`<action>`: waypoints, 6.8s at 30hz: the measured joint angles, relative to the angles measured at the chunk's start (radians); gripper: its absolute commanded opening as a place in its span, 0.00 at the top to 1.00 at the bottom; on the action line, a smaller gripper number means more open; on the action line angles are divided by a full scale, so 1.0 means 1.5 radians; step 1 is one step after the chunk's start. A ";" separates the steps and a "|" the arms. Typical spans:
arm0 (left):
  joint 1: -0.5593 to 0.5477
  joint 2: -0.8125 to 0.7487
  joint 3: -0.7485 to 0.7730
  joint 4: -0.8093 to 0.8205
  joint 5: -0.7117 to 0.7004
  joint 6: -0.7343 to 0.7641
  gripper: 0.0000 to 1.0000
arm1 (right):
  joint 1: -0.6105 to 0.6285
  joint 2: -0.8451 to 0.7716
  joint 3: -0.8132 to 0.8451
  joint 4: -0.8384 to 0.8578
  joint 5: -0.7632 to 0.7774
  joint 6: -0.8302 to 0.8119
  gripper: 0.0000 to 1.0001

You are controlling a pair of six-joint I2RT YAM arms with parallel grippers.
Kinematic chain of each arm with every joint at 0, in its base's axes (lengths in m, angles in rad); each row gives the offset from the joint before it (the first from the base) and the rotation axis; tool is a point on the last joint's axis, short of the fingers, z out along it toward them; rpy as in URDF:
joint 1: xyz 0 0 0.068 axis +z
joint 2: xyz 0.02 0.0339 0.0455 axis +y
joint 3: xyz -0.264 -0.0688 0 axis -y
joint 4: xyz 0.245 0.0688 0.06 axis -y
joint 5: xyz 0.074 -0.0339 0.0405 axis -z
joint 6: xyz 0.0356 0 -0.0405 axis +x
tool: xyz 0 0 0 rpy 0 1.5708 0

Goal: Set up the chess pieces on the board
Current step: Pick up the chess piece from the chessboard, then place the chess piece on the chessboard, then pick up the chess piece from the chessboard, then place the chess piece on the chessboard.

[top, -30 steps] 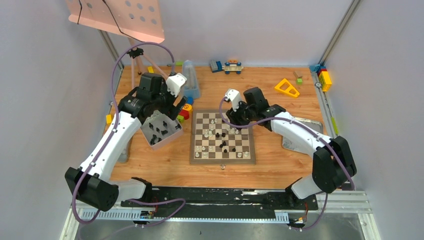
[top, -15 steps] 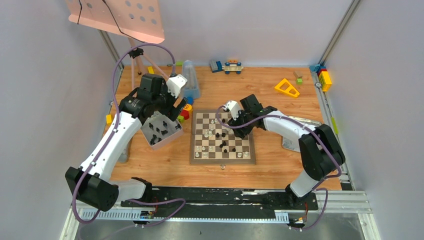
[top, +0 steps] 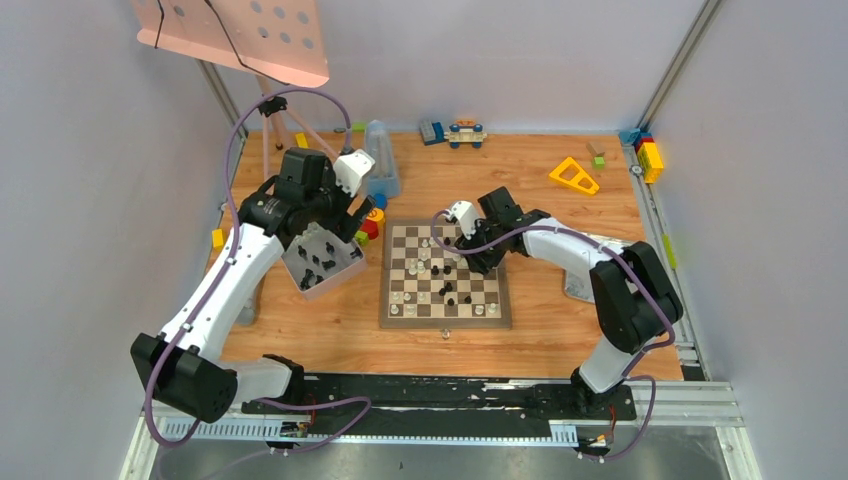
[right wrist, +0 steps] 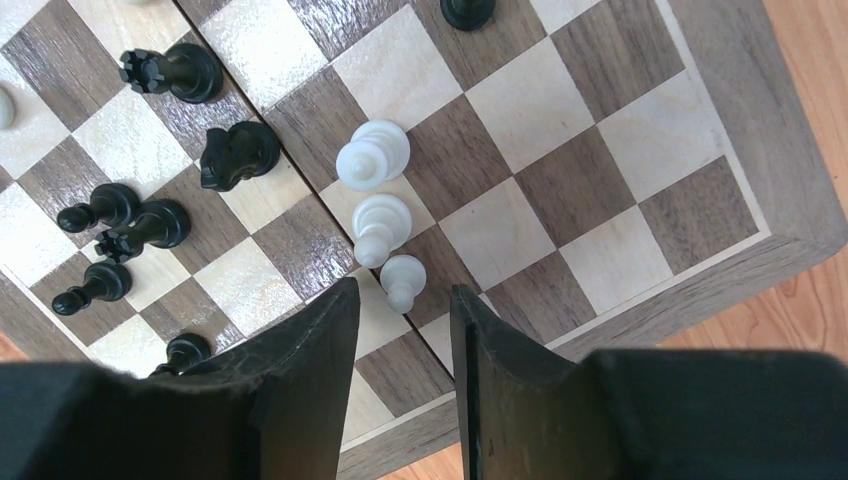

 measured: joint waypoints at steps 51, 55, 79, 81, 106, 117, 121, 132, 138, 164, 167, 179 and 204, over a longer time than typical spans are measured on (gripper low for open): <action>0.000 -0.010 -0.013 0.003 0.007 0.002 0.00 | 0.000 -0.182 -0.128 -0.084 -0.018 -0.005 0.99; 0.000 -0.010 -0.013 0.003 0.007 0.002 0.00 | 0.000 -0.182 -0.132 -0.083 -0.021 -0.005 0.99; 0.000 -0.010 -0.014 0.003 0.007 0.002 0.00 | 0.015 -0.181 -0.146 -0.084 -0.032 -0.005 0.85; 0.000 -0.010 -0.014 0.003 0.007 0.002 0.00 | 0.015 -0.180 -0.146 -0.084 -0.032 -0.005 0.79; 0.000 -0.010 -0.014 0.002 0.007 0.002 0.00 | 0.017 -0.089 0.009 -0.060 -0.004 0.018 0.45; 0.000 -0.011 -0.014 0.002 0.006 0.007 0.00 | 0.017 0.017 0.083 -0.045 0.005 0.018 0.55; 0.000 -0.011 -0.014 0.003 0.004 0.013 0.00 | 0.017 0.034 0.099 -0.038 0.002 0.018 0.64; 0.000 -0.011 -0.014 0.003 0.001 0.017 0.00 | 0.017 0.044 0.101 -0.036 -0.014 0.018 0.78; 0.000 -0.011 -0.016 0.003 0.001 0.017 0.00 | 0.017 0.044 0.100 -0.037 -0.016 0.018 0.87; 0.000 -0.011 -0.019 0.002 -0.002 0.016 0.00 | 0.106 -0.180 -0.039 -0.108 -0.070 0.016 1.00; 0.000 -0.011 -0.015 -0.001 -0.002 0.015 0.00 | 0.133 -0.179 -0.060 -0.108 -0.071 0.016 1.00; 0.000 -0.011 -0.003 -0.007 -0.003 0.014 0.00 | 0.170 -0.153 -0.084 -0.088 -0.065 0.016 1.00; 0.000 -0.011 -0.003 -0.007 -0.003 0.015 0.00 | 0.174 -0.140 -0.092 -0.065 -0.036 0.013 0.58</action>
